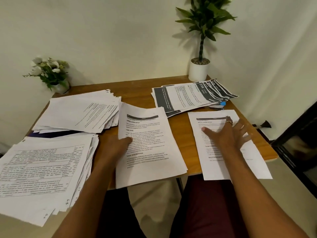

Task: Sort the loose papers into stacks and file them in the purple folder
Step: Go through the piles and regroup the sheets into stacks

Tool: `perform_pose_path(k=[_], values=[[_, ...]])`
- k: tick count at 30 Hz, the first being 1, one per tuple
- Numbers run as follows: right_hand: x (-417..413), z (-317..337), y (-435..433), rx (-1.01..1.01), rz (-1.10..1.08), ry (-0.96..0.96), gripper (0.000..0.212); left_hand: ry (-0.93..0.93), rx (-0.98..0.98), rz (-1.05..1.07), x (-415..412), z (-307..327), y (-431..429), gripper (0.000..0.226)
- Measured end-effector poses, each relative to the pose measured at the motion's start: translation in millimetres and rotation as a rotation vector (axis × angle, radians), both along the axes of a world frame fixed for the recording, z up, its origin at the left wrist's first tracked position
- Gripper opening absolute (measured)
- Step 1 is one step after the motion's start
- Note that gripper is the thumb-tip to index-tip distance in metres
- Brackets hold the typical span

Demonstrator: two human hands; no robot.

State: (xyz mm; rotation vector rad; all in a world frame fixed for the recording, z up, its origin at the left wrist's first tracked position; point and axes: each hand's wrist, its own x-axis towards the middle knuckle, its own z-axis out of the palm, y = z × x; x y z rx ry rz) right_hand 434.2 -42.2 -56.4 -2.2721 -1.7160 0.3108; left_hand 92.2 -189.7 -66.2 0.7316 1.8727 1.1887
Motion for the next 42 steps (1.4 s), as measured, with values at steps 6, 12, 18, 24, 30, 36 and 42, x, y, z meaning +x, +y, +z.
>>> perform_pose_path(k=[6,12,18,24,30,36,42], values=[[4,3,12,-0.067,-0.025,0.152,0.134,-0.039,0.046,0.001,4,-2,0,0.021],[22,-5,17,-0.062,-0.121,0.136,0.138,-0.039,0.065,-0.022,4,0,-2,0.022],[22,3,26,-0.085,-0.122,0.122,0.146,-0.028,0.068,-0.02,2,-3,-1,0.018],[28,2,30,-0.108,-0.092,0.083,0.149,0.018,0.083,-0.013,6,-2,-2,0.017],[32,13,37,0.088,-0.072,0.452,0.114,0.02,0.097,-0.055,4,-1,-3,0.021],[20,39,22,-0.058,0.153,0.795,0.032,-0.036,0.134,-0.07,1,0,-10,0.023],[7,55,15,-0.05,0.348,0.957,0.015,-0.139,0.311,-0.031,0,1,-23,0.032]])
